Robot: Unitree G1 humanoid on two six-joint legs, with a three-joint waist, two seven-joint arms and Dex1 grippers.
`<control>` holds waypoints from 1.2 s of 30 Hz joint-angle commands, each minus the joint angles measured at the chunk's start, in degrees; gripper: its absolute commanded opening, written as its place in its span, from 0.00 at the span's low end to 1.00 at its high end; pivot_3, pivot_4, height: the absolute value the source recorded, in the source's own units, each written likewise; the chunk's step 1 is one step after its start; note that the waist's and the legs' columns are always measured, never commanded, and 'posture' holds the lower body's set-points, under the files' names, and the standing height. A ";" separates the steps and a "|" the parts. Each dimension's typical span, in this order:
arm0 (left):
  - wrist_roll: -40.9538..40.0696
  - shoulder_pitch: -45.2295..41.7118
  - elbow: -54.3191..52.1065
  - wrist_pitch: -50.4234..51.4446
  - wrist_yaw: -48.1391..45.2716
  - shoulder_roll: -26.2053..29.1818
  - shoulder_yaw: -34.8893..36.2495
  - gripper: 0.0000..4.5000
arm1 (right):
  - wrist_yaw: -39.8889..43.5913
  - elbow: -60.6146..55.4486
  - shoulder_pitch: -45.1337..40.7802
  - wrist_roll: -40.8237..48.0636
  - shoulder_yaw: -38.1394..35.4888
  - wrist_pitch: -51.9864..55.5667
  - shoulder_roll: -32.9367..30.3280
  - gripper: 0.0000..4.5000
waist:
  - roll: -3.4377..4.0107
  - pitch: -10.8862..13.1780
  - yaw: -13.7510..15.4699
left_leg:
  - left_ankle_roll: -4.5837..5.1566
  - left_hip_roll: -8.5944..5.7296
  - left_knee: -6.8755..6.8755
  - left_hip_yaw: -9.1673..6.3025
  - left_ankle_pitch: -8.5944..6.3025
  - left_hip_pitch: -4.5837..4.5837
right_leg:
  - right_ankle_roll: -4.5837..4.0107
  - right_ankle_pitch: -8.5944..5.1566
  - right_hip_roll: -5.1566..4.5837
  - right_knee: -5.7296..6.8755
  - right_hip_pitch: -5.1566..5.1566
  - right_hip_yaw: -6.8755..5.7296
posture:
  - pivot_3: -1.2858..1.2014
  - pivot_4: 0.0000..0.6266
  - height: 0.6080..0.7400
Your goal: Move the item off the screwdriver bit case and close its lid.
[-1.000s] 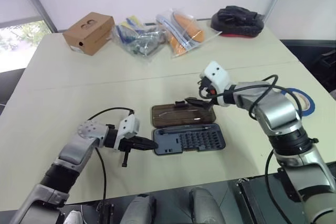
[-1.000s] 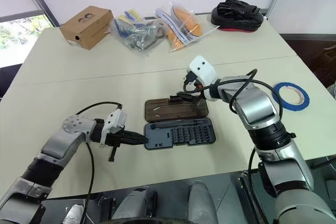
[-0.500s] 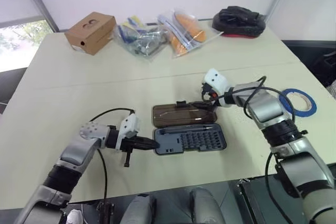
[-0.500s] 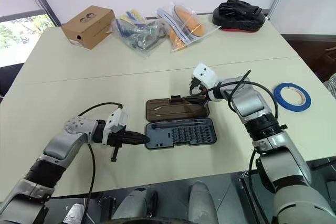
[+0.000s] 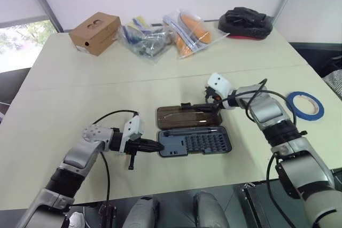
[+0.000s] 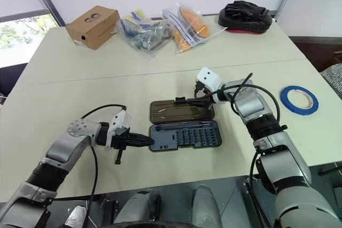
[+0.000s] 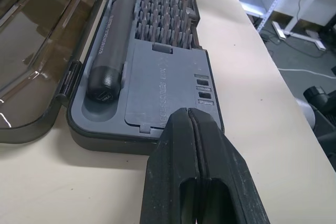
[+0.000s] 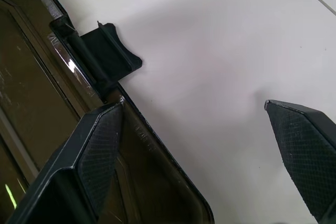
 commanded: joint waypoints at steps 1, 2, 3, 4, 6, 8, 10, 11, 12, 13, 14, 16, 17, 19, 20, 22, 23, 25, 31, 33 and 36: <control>2.05 0.23 0.64 0.63 1.77 -0.21 -0.61 0.00 | 1.98 -0.14 0.47 -1.67 1.11 -0.02 -0.48 0.87 | 0.00 0.00 0.07 | 0.00 0.00 0.00 0.00 0.00 0.00 | 0.00 0.00 0.00 0.00 0.00 0.00 | 0.52 0.24 1.00; 2.08 0.05 0.80 0.53 1.82 -0.26 -0.53 0.00 | 2.47 -0.58 0.82 -1.94 1.33 0.11 -0.70 0.81 | 0.00 0.00 0.11 | 0.00 0.00 0.00 0.00 0.00 0.00 | 0.00 0.00 0.00 0.00 0.01 0.00 | 0.52 0.24 1.00; 2.12 -0.07 0.91 0.43 1.91 -0.31 -0.46 0.00 | 2.84 -0.90 1.10 -2.16 1.45 0.32 -0.82 0.70 | 0.00 0.00 0.14 | 0.00 0.00 0.01 0.00 0.00 0.00 | 0.00 0.00 0.00 0.00 0.02 0.00 | 0.52 0.24 1.00; 2.14 -0.22 1.01 0.40 1.96 -0.38 -0.38 0.00 | 3.27 -1.12 1.34 -2.33 1.56 0.42 -0.91 0.58 | 0.00 0.00 0.20 | 0.00 0.00 0.02 0.00 0.00 0.00 | 0.00 0.00 0.00 -0.01 0.03 0.00 | 0.52 0.24 1.00; 2.22 -0.48 1.21 0.27 2.08 -0.59 -0.20 0.00 | 3.75 -1.45 1.74 -2.68 1.66 0.53 -0.97 0.35 | -0.01 0.00 0.20 | 0.00 -0.01 0.04 0.00 0.00 0.01 | 0.00 0.00 0.00 -0.01 0.06 0.00 | 0.52 0.24 1.00; 2.28 -0.69 1.34 0.25 2.16 -0.76 -0.13 0.00 | 4.40 -1.80 2.15 -3.20 2.19 0.51 -1.16 0.13 | -0.05 -0.05 0.15 | -0.02 -0.01 0.05 -0.01 0.02 0.02 | 0.00 0.00 0.00 0.00 0.07 0.00 | 0.52 0.24 1.00; 2.32 -0.97 1.48 0.05 2.36 -0.94 -0.01 0.00 | 5.65 -2.34 2.51 -3.62 2.85 0.68 -1.41 0.00 | -0.15 -0.15 0.11 | -0.04 0.01 0.05 -0.02 0.03 0.14 | -0.01 0.00 0.05 0.01 0.17 -0.02 | 0.52 0.24 1.00; 2.33 -1.16 1.62 -0.01 2.52 -1.05 0.09 0.00 | 6.19 -2.54 2.61 -3.96 3.21 0.54 -1.57 0.00 | -0.15 -0.16 0.09 | -0.03 0.01 0.04 -0.01 0.02 0.18 | -0.01 0.00 0.05 0.01 0.20 -0.02 | 0.52 0.24 1.00; 2.33 -1.34 1.75 -0.05 2.66 -1.17 0.17 0.00 | 6.62 -2.61 2.66 -4.24 3.50 0.36 -1.71 0.00 | -0.15 -0.16 0.09 | -0.03 0.01 0.04 -0.01 0.02 0.22 | -0.01 0.00 0.05 0.01 0.25 -0.01 | 0.52 0.24 1.00; 2.35 -1.56 1.95 -0.10 2.85 -1.32 0.27 0.00 | 7.20 -2.56 2.66 -4.49 3.81 0.18 -1.85 0.00 | -0.13 -0.17 0.14 | 0.00 0.01 0.04 -0.01 0.01 0.22 | -0.01 0.00 0.05 0.01 0.25 -0.01 | 0.52 0.24 1.00; 2.37 -1.72 2.11 -0.15 3.01 -1.44 0.34 0.00 | 7.75 -2.46 2.63 -4.72 4.08 0.00 -1.94 0.00 | -0.12 -0.18 0.20 | -0.02 0.02 0.04 -0.02 0.01 0.22 | -0.01 0.00 0.05 0.02 0.25 -0.02 | 0.52 0.24 1.00; 2.45 -1.93 2.37 -0.30 3.37 -1.72 0.45 0.00 | 8.77 -2.09 2.42 -5.34 4.66 -0.87 -2.19 0.00 | -0.13 -0.19 0.24 | -0.03 0.01 0.04 -0.02 0.02 0.21 | -0.01 0.00 0.04 0.01 0.25 -0.02 | 0.52 0.24 1.00; 2.41 -1.97 2.45 -0.31 3.54 -1.84 0.51 0.00 | 9.20 -1.86 2.21 -5.57 4.88 -1.07 -2.18 0.00 | -0.13 -0.19 0.25 | -0.04 0.01 0.04 -0.02 0.02 0.21 | -0.01 0.00 0.04 0.02 0.25 -0.02 | 0.52 0.24 1.00; 2.35 -2.04 2.51 -0.27 3.90 -2.06 0.52 0.00 | 10.27 -1.33 1.82 -5.89 5.16 -1.42 -2.14 0.00 | -0.13 -0.19 0.27 | -0.04 0.01 0.04 -0.02 0.03 0.21 | -0.01 0.00 0.04 0.01 0.24 -0.02 | 0.52 0.24 1.00; 2.37 -2.05 2.53 -0.36 4.03 -2.13 0.51 0.00 | 10.99 -0.91 1.57 -6.23 5.50 -2.00 -2.24 0.00 | -0.13 -0.19 0.26 | -0.04 0.01 0.04 -0.03 0.03 0.21 | -0.01 0.00 0.03 0.01 0.24 -0.02 | 0.52 0.24 1.00; 2.34 -1.97 2.42 -0.44 4.38 -2.25 0.53 0.00 | 11.81 1.05 0.74 -7.01 5.98 -3.31 -2.03 0.00 | -0.13 -0.19 0.26 | -0.04 0.01 0.03 -0.03 0.03 0.21 | -0.01 0.00 0.03 0.01 0.24 -0.02 | 0.52 0.24 1.00; 2.29 -1.85 2.24 -0.41 4.64 -2.30 0.58 0.00 | 12.40 2.59 0.16 -7.19 6.20 -3.97 -1.74 0.00 | -0.13 -0.19 0.26 | -0.04 0.01 0.03 -0.03 0.03 0.21 | -0.01 0.00 0.03 0.01 0.24 -0.02 | 0.52 0.24 1.00; 2.23 -1.68 1.93 -0.33 5.01 -2.38 0.59 0.00 | 13.12 4.77 -0.61 -7.54 6.44 -5.13 -1.39 0.00 | -0.14 -0.19 0.27 | -0.04 0.01 0.03 -0.03 0.03 0.21 | -0.01 0.00 0.03 0.00 0.25 -0.03 | 0.52 0.24 1.00; 1.85 -0.63 0.35 0.22 6.09 -2.17 0.94 0.00 | 11.27 14.90 -4.63 -9.07 5.49 -8.97 1.27 0.44 | -0.14 -0.25 0.10 | -0.04 0.01 0.01 -0.03 0.03 0.22 | -0.01 0.00 0.03 0.00 0.24 -0.02 | 0.52 0.24 1.00; 1.84 -0.44 0.06 0.38 6.33 -2.21 1.07 0.00 | 11.52 18.06 -5.97 -9.19 5.18 -9.86 1.90 0.67 | -0.13 -0.27 0.06 | -0.05 0.02 0.00 -0.03 0.03 0.23 | -0.01 0.00 0.04 0.00 0.24 -0.03 | 0.52 0.24 1.00; 1.82 -0.34 -0.16 0.50 6.67 -2.27 1.10 0.00 | 11.89 22.50 -7.68 -9.70 5.17 -11.90 2.34 0.67 | -0.16 -0.29 -0.02 | -0.05 0.02 -0.01 -0.03 0.03 0.23 | -0.01 0.00 0.04 0.00 0.24 -0.03 | 0.52 0.24 1.00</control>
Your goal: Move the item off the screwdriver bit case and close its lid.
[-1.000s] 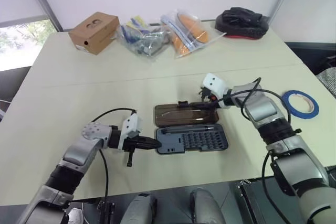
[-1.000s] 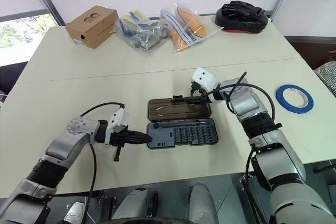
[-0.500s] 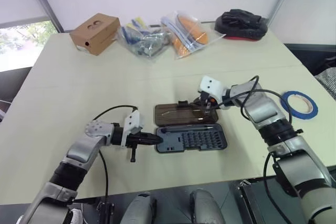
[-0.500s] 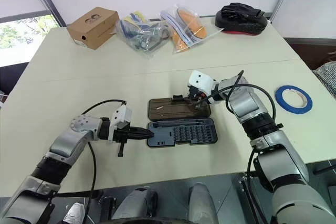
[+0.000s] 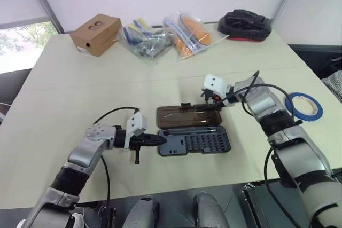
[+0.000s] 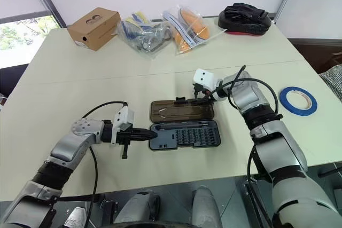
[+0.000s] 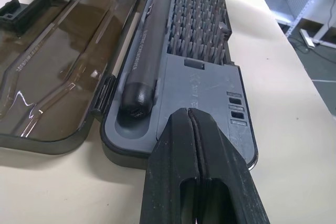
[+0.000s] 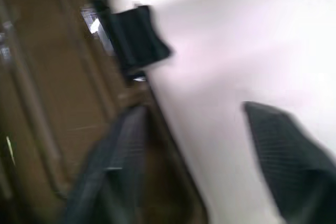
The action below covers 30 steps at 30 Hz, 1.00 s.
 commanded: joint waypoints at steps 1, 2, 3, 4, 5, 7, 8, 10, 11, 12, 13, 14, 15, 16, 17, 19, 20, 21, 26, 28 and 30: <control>0.63 0.40 -0.78 0.51 0.74 0.26 0.52 0.00 | 0.01 7.07 0.44 -3.17 1.78 -1.61 0.74 0.67 | -0.02 -0.04 -0.12 | 0.00 0.00 0.00 0.01 0.00 0.01 | 0.00 0.00 0.00 0.00 0.01 0.00 | 0.52 0.24 1.00; 0.61 0.40 -0.79 0.52 0.83 0.24 0.54 0.00 | -0.01 8.47 -0.06 -3.50 1.83 -2.44 0.85 0.67 | -0.02 -0.04 -0.14 | 0.00 0.00 0.00 0.02 0.00 0.03 | 0.00 0.00 0.00 0.00 0.03 0.01 | 0.52 0.24 1.00; 0.62 0.32 -0.62 0.45 0.89 0.19 0.55 0.00 | 0.08 9.96 -0.60 -3.74 1.89 -3.13 0.97 0.67 | -0.02 -0.05 -0.13 | 0.00 0.00 0.00 0.02 0.00 0.05 | 0.00 0.00 0.00 0.00 0.05 0.01 | 0.52 0.24 1.00; 0.63 0.25 -0.52 0.41 0.94 0.15 0.55 0.00 | 0.16 11.14 -1.03 -3.90 1.92 -3.72 1.08 0.67 | -0.02 -0.05 -0.11 | -0.01 0.00 0.00 0.02 0.00 0.08 | 0.00 0.00 0.00 0.00 0.07 0.01 | 0.52 0.24 1.00; 0.64 0.20 -0.41 0.36 0.99 0.12 0.55 0.00 | 0.22 12.19 -1.39 -3.98 1.91 -4.22 1.20 0.62 | -0.03 -0.05 -0.11 | -0.01 0.00 0.00 0.02 0.01 0.10 | 0.00 0.00 0.00 0.00 0.10 0.01 | 0.52 0.24 1.00; 0.72 -0.04 0.10 0.11 1.11 -0.05 0.60 0.00 | 0.38 14.43 -1.97 -4.25 1.96 -5.27 1.38 0.47 | -0.03 -0.05 -0.15 | -0.01 0.00 0.00 0.01 0.00 0.23 | -0.01 0.00 0.01 -0.01 0.24 0.01 | 0.52 0.24 1.00; 0.76 -0.18 0.42 -0.06 1.17 -0.13 0.66 0.00 | 0.48 15.47 -2.18 -4.43 2.03 -5.66 1.47 0.37 | -0.03 -0.05 -0.15 | 0.00 0.00 -0.02 0.02 0.00 0.40 | -0.01 0.00 0.01 -0.04 0.40 0.01 | 0.52 0.24 1.00; 0.86 -0.28 0.76 -0.29 1.25 -0.23 0.77 0.00 | 0.68 16.84 -2.50 -4.61 2.10 -6.15 1.65 0.16 | -0.01 -0.07 -0.15 | 0.26 0.06 -0.15 -0.02 -0.15 0.94 | -0.02 -0.01 0.09 -0.34 1.02 -0.04 | 0.52 0.24 1.00; 0.90 -0.34 0.91 -0.40 1.30 -0.26 0.86 0.00 | 0.90 17.38 -2.61 -4.77 2.26 -6.55 1.71 0.03 | 0.00 -0.07 -0.14 | 0.32 0.12 -0.15 -0.03 -0.18 1.06 | -0.09 0.04 0.18 -0.48 1.21 -0.05 | 0.52 0.24 1.00; 0.92 -0.35 1.01 -0.49 1.36 -0.28 0.95 0.00 | 1.07 17.75 -2.65 -5.02 2.40 -7.02 1.75 0.01 | -0.03 -0.09 -0.08 | 0.32 0.21 -0.15 -0.03 -0.19 1.13 | -0.18 0.11 0.27 -0.60 1.31 -0.05 | 0.52 0.24 1.00; 0.95 -0.36 1.08 -0.56 1.40 -0.30 1.02 0.00 | 1.19 18.12 -2.73 -5.30 2.42 -7.41 1.81 0.01 | -0.04 -0.09 0.03 | 0.32 0.27 -0.15 -0.06 -0.19 1.20 | -0.22 0.14 0.33 -0.65 1.42 -0.07 | 0.52 0.24 1.00; 0.96 -0.40 1.14 -0.58 1.50 -0.36 1.15 0.00 | 1.20 18.50 -2.82 -5.55 2.37 -7.69 1.93 0.01 | -0.03 -0.10 0.04 | 0.32 0.31 -0.15 -0.11 -0.19 1.24 | -0.22 0.14 0.37 -0.67 1.49 -0.12 | 0.52 0.24 1.00; 0.91 -0.42 1.14 -0.47 1.65 -0.46 1.35 0.00 | 1.24 18.74 -2.90 -5.74 2.36 -7.93 2.02 0.01 | -0.03 -0.10 -0.02 | 0.32 0.32 -0.16 -0.10 -0.19 1.27 | -0.22 0.14 0.37 -0.67 1.50 -0.11 | 0.52 0.24 1.00; 0.87 -0.39 1.08 -0.39 1.79 -0.56 1.54 0.00 | 1.34 18.82 -2.94 -5.86 2.39 -8.19 2.07 0.01 | -0.03 -0.10 -0.06 | 0.32 0.34 -0.16 -0.10 -0.19 1.27 | -0.22 0.14 0.38 -0.67 1.50 -0.11 | 0.52 0.24 1.00; 0.86 -0.36 1.03 -0.33 1.87 -0.63 1.67 0.00 | 1.42 18.86 -2.95 -5.93 2.42 -8.39 2.10 0.01 | -0.03 -0.11 -0.08 | 0.31 0.34 -0.16 -0.09 -0.19 1.27 | -0.22 0.14 0.38 -0.68 1.50 -0.10 | 0.52 0.24 1.00; 0.91 -0.33 0.99 -0.31 1.97 -0.70 1.77 0.00 | 1.48 18.98 -3.02 -5.99 2.44 -8.81 2.16 0.01 | -0.03 -0.11 -0.04 | 0.31 0.35 -0.16 -0.09 -0.19 1.27 | -0.22 0.14 0.38 -0.68 1.50 -0.10 | 0.52 0.24 1.00; 0.82 -0.27 0.88 -0.18 2.15 -0.75 1.90 0.00 | 0.90 18.47 -2.95 -6.42 2.66 -9.98 1.98 0.01 | -0.03 -0.11 -0.03 | 0.31 0.35 -0.16 -0.09 -0.19 1.27 | -0.22 0.14 0.38 -0.68 1.50 -0.10 | 0.52 0.24 1.00; 0.47 -0.29 0.75 0.30 2.48 -0.92 2.20 0.00 | -0.23 17.44 -2.80 -6.89 2.72 -11.40 1.65 0.01 | -0.03 -0.11 -0.03 | 0.31 0.35 -0.16 -0.09 -0.19 1.27 | -0.22 0.14 0.38 -0.68 1.50 -0.10 | 0.52 0.24 1.00; -2.78 -2.13 0.15 4.90 5.05 -2.28 5.08 0.00 | -6.08 6.00 -0.21 -9.47 1.37 -17.37 -1.91 0.01 | -0.02 -0.10 0.16 | 0.31 0.35 -0.16 -0.10 -0.19 1.27 | -0.23 0.15 0.38 -0.69 1.49 -0.10 | 0.52 0.24 1.00; -4.75 -4.09 0.32 7.68 6.71 -3.38 7.03 0.00 | -8.45 -2.06 2.54 -10.52 0.23 -18.51 -4.09 0.01 | 0.02 -0.07 0.40 | 0.29 0.34 -0.13 -0.11 -0.18 0.95 | -0.19 0.18 0.38 -0.67 1.18 -0.10 | 0.52 0.24 1.00; -6.93 -6.52 0.20 10.67 8.50 -4.34 9.20 0.00 | -10.35 -10.13 5.90 -10.84 -1.27 -17.26 -5.48 0.01 | 0.02 -0.06 0.43 | 0.00 0.33 -0.06 -0.14 -0.01 0.45 | -0.15 0.24 0.38 -0.64 0.71 -0.10 | 0.52 0.24 1.00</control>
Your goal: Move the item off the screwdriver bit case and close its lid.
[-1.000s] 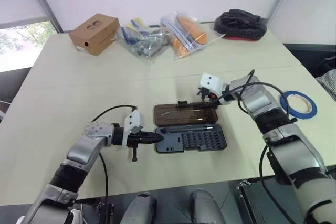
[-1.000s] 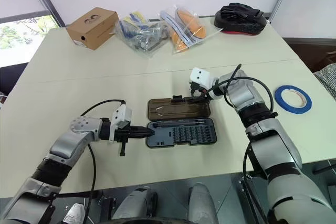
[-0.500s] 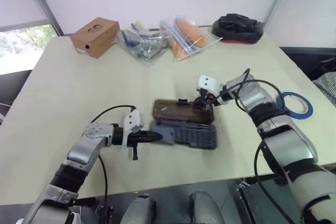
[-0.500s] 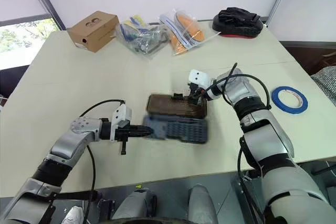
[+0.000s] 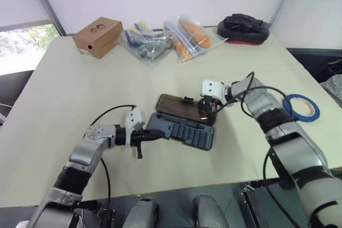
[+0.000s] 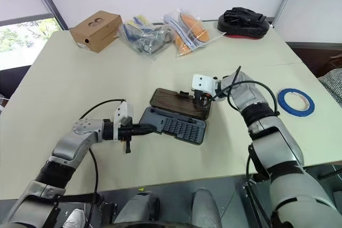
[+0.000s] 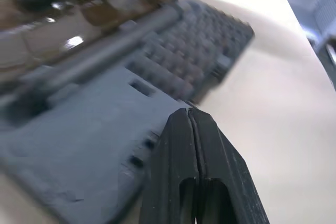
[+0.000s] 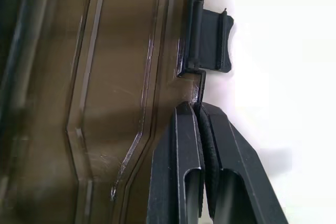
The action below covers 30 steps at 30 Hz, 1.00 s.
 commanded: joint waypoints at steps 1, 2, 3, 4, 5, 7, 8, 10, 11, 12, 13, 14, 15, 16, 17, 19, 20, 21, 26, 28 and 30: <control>-4.77 -4.63 -1.76 4.64 3.03 -1.15 5.04 0.00 | -5.69 -12.73 4.40 -3.19 -3.07 1.80 -3.84 0.01 | 0.00 0.00 -0.11 | -0.12 -0.01 0.01 0.01 0.07 -0.10 | 0.00 0.00 0.00 0.01 -0.10 0.00 | 0.52 0.24 1.00; -5.80 -5.79 -1.89 5.91 3.78 -1.52 6.04 0.00 | -6.37 -16.53 6.24 -3.43 -3.55 2.13 -4.42 0.01 | 0.00 0.00 -0.17 | -0.13 0.00 0.00 0.02 0.07 -0.31 | 0.00 0.00 -0.01 0.00 -0.28 0.00 | 0.52 0.24 1.00; -7.07 -7.20 -1.94 7.32 4.74 -1.95 7.34 0.00 | -6.68 -20.60 8.28 -3.60 -3.97 3.15 -5.00 0.01 | 0.00 0.00 -0.32 | -0.14 0.00 0.02 0.02 0.08 -0.66 | 0.01 0.01 -0.01 0.01 -0.65 0.00 | 0.52 0.24 1.00; -8.11 -8.34 -1.88 8.49 5.54 -2.29 8.41 0.00 | -7.00 -23.60 9.80 -3.83 -4.25 3.88 -5.40 0.01 | 0.00 0.00 -0.35 | -0.16 -0.01 0.05 0.06 0.09 -0.87 | 0.01 0.02 -0.01 0.06 -0.90 0.03 | 0.52 0.24 1.00; -9.19 -9.59 -1.67 9.69 6.54 -2.71 9.68 0.00 | -7.51 -26.42 11.24 -4.32 -4.49 4.47 -5.80 0.01 | 0.00 0.00 -0.35 | -0.16 -0.01 0.02 0.07 0.09 -0.90 | 0.01 0.02 -0.03 0.07 -0.96 0.03 | 0.52 0.24 1.00; -10.84 -12.19 -0.72 11.56 8.59 -3.25 12.08 0.00 | -8.94 -31.00 13.55 -5.60 -4.80 5.31 -6.24 0.01 | -0.01 0.01 -0.43 | -0.16 -0.01 -0.07 0.09 0.09 -0.90 | 0.01 0.02 -0.03 0.02 -0.99 0.01 | 0.52 0.24 1.00; -11.38 -13.50 0.15 12.08 9.48 -3.42 13.22 0.00 | -9.57 -33.45 14.74 -6.10 -4.93 5.72 -6.35 0.01 | -0.02 0.02 -0.41 | -0.16 -0.01 -0.09 0.09 0.08 -0.91 | 0.01 0.02 -0.03 0.00 -0.99 0.02 | 0.52 0.24 1.00; -11.87 -15.45 1.99 12.45 10.82 -3.51 14.79 0.00 | -10.78 -37.12 16.37 -7.33 -5.03 6.15 -6.42 0.01 | -0.02 0.02 -0.41 | -0.16 -0.02 -0.08 0.12 0.08 -0.91 | 0.01 0.02 -0.03 -0.04 -0.98 0.02 | 0.52 0.24 1.00; -11.88 -16.28 3.12 12.33 11.26 -3.45 15.39 0.00 | -11.44 -38.72 17.04 -7.92 -5.12 6.32 -6.29 0.01 | -0.02 0.02 -0.38 | -0.16 -0.02 -0.09 0.12 0.08 -0.89 | 0.01 0.02 -0.03 -0.04 -0.97 0.02 | 0.52 0.24 1.00; -11.67 -17.10 4.58 11.98 11.43 -3.26 15.93 0.00 | -12.04 -40.31 17.61 -8.54 -5.16 6.41 -6.11 0.01 | -0.02 0.02 -0.40 | -0.16 -0.02 -0.09 0.12 0.09 -0.89 | 0.01 0.02 -0.03 -0.04 -0.96 0.02 | 0.52 0.24 1.00; -11.26 -17.93 6.29 11.54 11.71 -3.07 16.47 0.00 | -12.91 -41.80 18.05 -9.42 -5.12 6.04 -6.03 0.01 | -0.02 0.02 -0.39 | -0.15 -0.02 -0.09 0.13 0.08 -0.88 | 0.01 0.02 -0.03 -0.04 -0.96 0.02 | 0.52 0.24 1.00; -10.84 -18.75 8.32 11.17 11.95 -2.84 16.98 0.00 | -13.81 -43.20 18.36 -10.07 -5.19 5.77 -5.73 0.01 | -0.02 0.02 -0.43 | -0.15 -0.03 -0.09 0.14 0.08 -0.88 | 0.01 0.02 -0.03 -0.04 -0.96 0.02 | 0.52 0.24 1.00; -10.45 -19.48 10.47 10.72 11.81 -2.55 17.31 0.00 | -14.41 -44.34 18.50 -10.61 -5.16 5.46 -5.49 0.01 | -0.02 0.02 -0.46 | -0.15 -0.03 -0.09 0.14 0.08 -0.88 | 0.01 0.02 -0.03 -0.04 -0.96 0.02 | 0.52 0.24 1.00; -9.91 -20.11 12.75 10.18 11.73 -2.34 17.49 0.00 | -14.73 -45.30 18.60 -10.93 -5.17 5.34 -5.30 0.01 | -0.03 0.03 -0.48 | -0.16 -0.03 -0.09 0.14 0.08 -0.88 | 0.01 0.02 -0.03 -0.04 -0.96 0.02 | 0.52 0.24 1.00; -8.82 -20.46 14.81 9.10 11.32 -2.01 17.00 0.00 | -15.00 -46.14 18.72 -11.02 -5.33 5.51 -5.03 0.01 | -0.03 0.03 -0.47 | -0.15 -0.03 -0.09 0.15 0.09 -0.88 | 0.01 0.02 -0.02 -0.05 -0.97 0.02 | 0.52 0.24 1.00; -7.07 -20.71 17.72 7.28 9.89 -1.60 15.61 0.00 | -15.19 -47.28 18.91 -11.32 -5.51 6.02 -4.70 0.01 | -0.03 0.03 -0.53 | -0.16 -0.03 -0.09 0.15 0.09 -0.88 | 0.01 0.02 -0.02 -0.05 -0.97 0.02 | 0.52 0.24 1.00; -6.31 -20.85 19.07 6.46 9.18 -1.59 14.99 0.00 | -15.05 -47.75 19.06 -11.39 -5.56 6.26 -4.57 0.01 | -0.03 0.03 -0.53 | -0.16 -0.03 -0.09 0.16 0.08 -0.88 | 0.01 0.02 -0.02 -0.05 -0.97 0.02 | 0.52 0.24 1.00; -5.18 -20.90 20.54 5.22 8.31 -1.68 14.05 0.00 | -14.82 -48.27 19.19 -11.28 -5.56 6.32 -4.46 0.01 | -0.03 0.04 -0.50 | -0.16 -0.03 -0.09 0.16 0.09 -0.88 | 0.01 0.02 -0.02 -0.05 -0.97 0.02 | 0.52 0.24 1.00; -0.36 -20.87 26.34 -0.08 5.13 -3.43 10.05 0.00 | -14.14 -49.81 19.15 -10.93 -5.95 7.45 -3.92 0.01 | -0.04 0.04 -0.27 | -0.15 -0.05 -0.07 0.17 0.09 -0.90 | 0.01 0.02 -0.02 -0.05 -0.95 0.01 | 0.52 0.24 1.00; 1.31 -20.62 27.74 -2.23 3.75 -4.26 8.48 0.00 | -13.77 -50.22 19.29 -10.61 -6.08 8.38 -3.63 0.01 | -0.05 0.04 -0.29 | -0.15 -0.06 -0.05 0.18 0.09 -0.90 | 0.01 0.02 -0.02 -0.05 -0.93 0.01 | 0.52 0.24 1.00; 2.08 -20.69 28.73 -3.34 2.65 -5.06 7.69 0.00 | -13.44 -50.55 19.44 -10.64 -5.88 8.65 -3.74 0.01 | -0.05 0.04 -0.35 | -0.15 -0.06 -0.06 0.20 0.09 -0.89 | 0.01 0.02 -0.02 -0.05 -0.93 0.01 | 0.52 0.24 1.00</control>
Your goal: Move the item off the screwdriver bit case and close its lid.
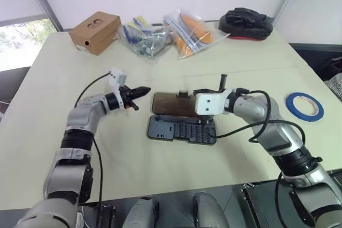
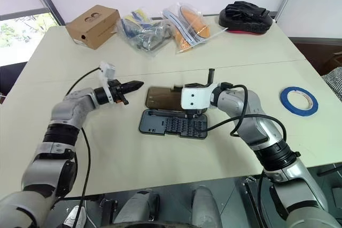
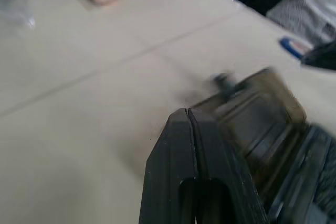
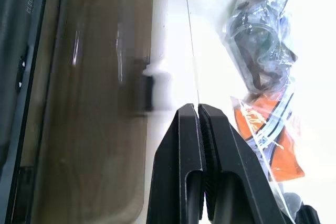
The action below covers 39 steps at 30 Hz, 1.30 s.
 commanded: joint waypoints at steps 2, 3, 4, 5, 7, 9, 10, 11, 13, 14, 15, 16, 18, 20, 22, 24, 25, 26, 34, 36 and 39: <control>1.88 -1.49 1.18 -3.78 -2.65 -0.98 -1.22 0.00 | 0.55 -2.99 0.00 0.43 -1.11 0.65 0.15 0.01 | 0.00 0.00 -0.09 | 0.00 0.00 0.00 0.01 0.00 0.00 | 0.00 0.00 0.00 0.00 0.00 -0.01 | 0.52 0.24 1.00; 2.00 -1.86 1.69 -4.10 -2.69 -1.20 -1.08 0.00 | 0.72 -3.26 0.16 0.51 -1.14 1.00 0.18 0.01 | 0.00 0.00 -0.19 | 0.00 0.01 -0.01 0.02 0.00 0.00 | 0.00 0.00 0.00 0.00 -0.01 -0.01 | 0.52 0.24 1.00; 2.04 -2.23 2.15 -4.28 -2.68 -1.33 -0.85 0.00 | 0.92 -3.48 0.32 0.61 -1.18 1.28 0.20 0.01 | 0.00 0.00 -0.25 | 0.00 0.01 -0.01 0.02 0.00 0.00 | 0.00 0.00 0.00 0.00 -0.01 -0.01 | 0.52 0.24 1.00; 2.08 -2.52 2.49 -4.43 -2.71 -1.38 -0.63 0.00 | 1.12 -3.63 0.44 0.68 -1.19 1.51 0.19 0.01 | 0.00 0.00 -0.25 | 0.00 0.01 -0.01 0.02 0.00 0.01 | 0.00 0.00 0.01 0.00 -0.01 0.00 | 0.52 0.24 1.00; 1.41 -2.85 1.48 -3.54 -3.30 -1.28 -0.17 0.00 | 1.70 -3.49 0.69 1.01 -1.24 2.13 0.12 0.01 | 0.00 0.00 -0.20 | 0.00 0.02 -0.02 0.02 0.00 0.00 | 0.00 0.00 0.02 0.01 -0.01 -0.01 | 0.52 0.24 1.00; -0.35 -2.32 -2.05 -0.73 -4.98 -1.02 -0.05 0.00 | 2.21 -2.58 0.81 2.70 -2.14 4.38 1.01 0.01 | -0.01 0.00 -0.20 | 0.00 0.02 -0.01 0.02 0.00 0.00 | 0.00 0.00 0.01 0.01 -0.01 0.00 | 0.52 0.24 1.00; -1.85 -1.33 -5.65 2.19 -6.91 -0.43 -0.62 0.00 | 2.98 -1.24 0.25 5.22 -3.42 8.23 2.54 0.01 | -0.01 0.01 -0.22 | 0.00 0.02 0.00 0.01 0.00 0.00 | 0.00 0.00 0.01 0.01 -0.01 0.01 | 0.52 0.24 1.00; -2.85 -0.61 -8.20 4.28 -8.19 -0.02 -1.05 0.00 | 3.52 -0.31 -0.21 7.03 -4.31 11.04 3.59 0.01 | -0.02 0.01 -0.23 | 0.00 0.02 0.00 0.00 0.00 -0.01 | 0.00 0.00 0.01 0.01 -0.01 0.00 | 0.52 0.24 1.00; -3.19 2.04 -14.52 7.50 -10.80 2.04 -3.33 0.00 | 4.82 3.65 -3.44 11.28 -6.76 17.92 6.24 0.01 | 0.01 0.02 -0.51 | 0.00 0.05 0.00 -0.03 0.00 0.02 | 0.00 0.00 0.01 0.04 0.00 0.03 | 0.52 0.24 1.00; -3.51 3.50 -17.27 8.89 -12.25 3.25 -4.23 0.00 | 5.37 6.07 -5.21 12.55 -7.29 19.07 6.73 0.01 | 0.01 0.02 -0.62 | 0.00 0.06 0.00 -0.02 0.00 0.02 | 0.00 0.00 0.01 0.05 -0.01 0.04 | 0.52 0.24 1.00; -3.75 4.93 -19.71 10.12 -13.43 4.44 -5.05 0.00 | 5.56 8.58 -6.96 13.44 -7.54 19.69 7.06 0.01 | 0.04 0.03 -0.90 | 0.00 0.07 0.00 -0.03 0.00 0.03 | 0.00 0.00 0.02 0.05 -0.01 0.05 | 0.52 0.24 1.00; -3.60 6.47 -21.65 10.64 -14.55 5.71 -6.00 0.00 | 5.82 11.13 -8.45 14.00 -7.39 19.95 7.11 0.01 | 0.09 0.07 -1.15 | 0.00 0.07 -0.02 -0.03 0.00 0.04 | 0.00 0.00 0.02 0.07 -0.01 0.05 | 0.52 0.24 1.00; -3.09 8.66 -24.14 11.14 -15.77 7.47 -7.32 0.00 | 6.10 14.92 -10.48 14.89 -6.96 20.18 7.12 0.01 | 0.10 0.07 -1.38 | 0.00 0.08 -0.07 -0.08 0.00 0.05 | 0.00 0.00 0.02 0.06 -0.02 0.03 | 0.52 0.24 1.00; -2.39 10.68 -25.70 11.12 -16.74 9.11 -8.51 0.00 | 6.81 18.55 -11.97 15.60 -6.32 20.29 7.15 0.01 | 0.09 0.07 -1.48 | 0.00 0.08 -0.10 -0.12 0.00 0.04 | -0.01 0.00 0.02 0.06 -0.03 0.01 | 0.52 0.24 1.00; -1.93 12.15 -26.59 10.56 -17.06 10.22 -9.40 0.00 | 7.52 22.17 -13.23 16.17 -5.68 19.84 7.29 0.01 | 0.10 0.07 -1.43 | 0.00 0.08 -0.10 -0.11 0.00 0.04 | 0.00 0.00 0.01 0.04 -0.02 0.02 | 0.52 0.24 1.00; -1.12 12.99 -26.66 9.37 -16.73 10.59 -9.93 0.00 | 7.72 25.34 -14.41 16.48 -5.23 18.85 7.52 0.01 | 0.10 0.07 -1.40 | 0.00 0.07 -0.08 -0.11 0.00 0.03 | 0.00 0.00 0.01 0.03 -0.02 0.01 | 0.52 0.24 1.00; -0.90 13.16 -26.51 9.09 -16.32 10.46 -9.95 0.00 | 7.89 26.65 -14.97 16.57 -4.92 18.57 7.61 0.07 | 0.11 0.07 -1.46 | 0.00 0.07 -0.08 -0.10 0.00 0.03 | 0.00 0.00 0.01 0.04 -0.02 0.02 | 0.52 0.24 1.00; -0.70 13.24 -26.28 8.82 -15.94 10.26 -9.96 0.00 | 8.06 27.78 -15.48 16.65 -4.66 18.22 7.70 0.14 | 0.11 0.08 -1.47 | 0.00 0.07 -0.08 -0.09 0.00 0.03 | 0.00 0.00 0.01 0.04 -0.02 0.02 | 0.52 0.24 1.00; -0.08 14.62 -25.91 7.31 -13.73 8.86 -9.98 0.00 | 8.71 33.98 -20.00 15.79 -2.35 13.35 8.71 0.63 | 0.12 0.08 -1.75 | 0.00 0.08 -0.08 -0.08 0.00 0.03 | 0.00 0.00 0.01 0.06 -0.06 0.03 | 0.52 0.24 1.00; 0.01 15.04 -25.98 7.11 -13.47 8.72 -9.96 0.00 | 9.39 35.45 -20.96 15.80 -1.81 12.60 9.06 0.63 | 0.12 0.08 -1.73 | 0.00 0.08 -0.09 -0.09 0.00 0.03 | 0.00 0.00 0.01 0.07 -0.08 0.02 | 0.52 0.24 1.00; 0.18 15.51 -25.91 6.61 -13.13 8.62 -10.07 0.00 | 10.63 38.39 -22.61 15.81 -0.93 11.96 10.03 0.63 | 0.12 0.08 -1.73 | 0.00 0.08 -0.08 -0.08 0.00 0.03 | 0.00 0.00 0.01 0.08 -0.08 0.03 | 0.52 0.24 1.00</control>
